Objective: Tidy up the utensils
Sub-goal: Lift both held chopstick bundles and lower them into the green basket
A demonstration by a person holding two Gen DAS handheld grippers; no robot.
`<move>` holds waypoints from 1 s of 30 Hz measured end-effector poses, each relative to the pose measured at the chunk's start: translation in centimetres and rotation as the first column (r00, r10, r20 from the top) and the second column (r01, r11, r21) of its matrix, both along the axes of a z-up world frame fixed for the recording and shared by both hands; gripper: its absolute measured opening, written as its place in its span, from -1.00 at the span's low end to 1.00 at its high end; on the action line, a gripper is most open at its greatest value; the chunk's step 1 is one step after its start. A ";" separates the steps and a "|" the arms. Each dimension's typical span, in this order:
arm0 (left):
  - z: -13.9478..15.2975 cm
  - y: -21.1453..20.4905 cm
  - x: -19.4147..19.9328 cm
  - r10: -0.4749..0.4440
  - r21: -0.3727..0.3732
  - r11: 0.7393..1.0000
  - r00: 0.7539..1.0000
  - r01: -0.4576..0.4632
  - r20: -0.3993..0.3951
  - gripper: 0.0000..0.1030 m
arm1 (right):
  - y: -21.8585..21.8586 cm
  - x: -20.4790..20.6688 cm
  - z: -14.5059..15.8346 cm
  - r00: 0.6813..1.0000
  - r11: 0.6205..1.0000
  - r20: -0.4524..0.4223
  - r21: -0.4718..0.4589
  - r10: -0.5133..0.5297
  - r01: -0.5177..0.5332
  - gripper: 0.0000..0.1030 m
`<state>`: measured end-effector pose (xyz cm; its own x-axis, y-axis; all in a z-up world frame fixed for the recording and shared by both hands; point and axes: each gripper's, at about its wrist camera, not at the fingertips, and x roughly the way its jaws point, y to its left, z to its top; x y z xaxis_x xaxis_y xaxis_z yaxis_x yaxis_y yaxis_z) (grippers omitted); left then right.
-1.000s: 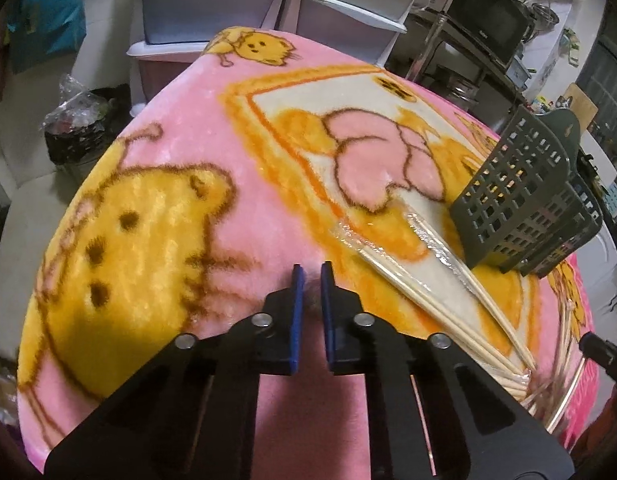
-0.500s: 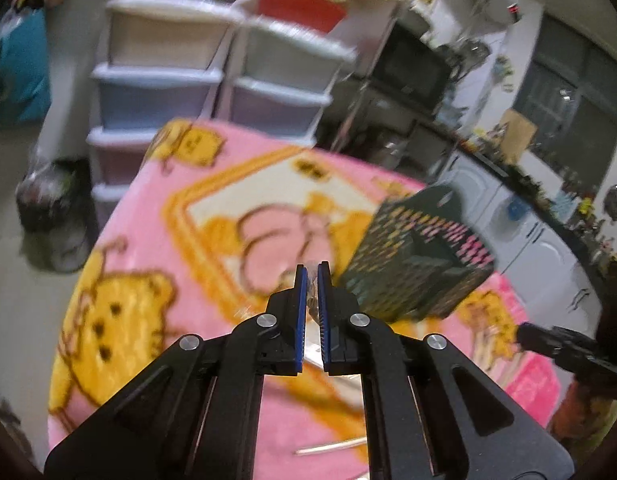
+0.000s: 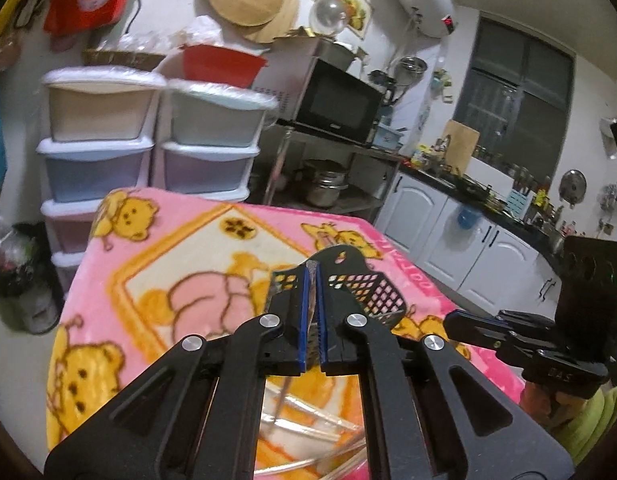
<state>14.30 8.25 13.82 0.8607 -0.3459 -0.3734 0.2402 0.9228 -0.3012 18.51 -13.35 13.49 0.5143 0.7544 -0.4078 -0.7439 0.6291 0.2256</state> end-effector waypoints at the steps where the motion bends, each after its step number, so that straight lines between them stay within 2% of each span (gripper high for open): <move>1: 0.3 -0.3 0.0 -0.010 0.004 1.000 1.000 0.010 0.006 -0.98 | -0.1 -0.1 0.2 1.000 1.000 0.007 0.001 -0.002 0.002 -0.93; 15: 4.8 -3.2 0.7 -0.088 0.033 0.996 0.993 0.086 0.080 -0.99 | -2.4 0.9 4.5 0.994 0.998 0.101 0.050 -0.052 0.047 -0.94; 30: 9.3 -4.1 4.1 -0.085 0.036 0.996 0.988 0.081 0.128 -0.99 | -5.4 4.6 9.4 0.971 0.984 0.177 0.111 -0.160 0.142 -0.94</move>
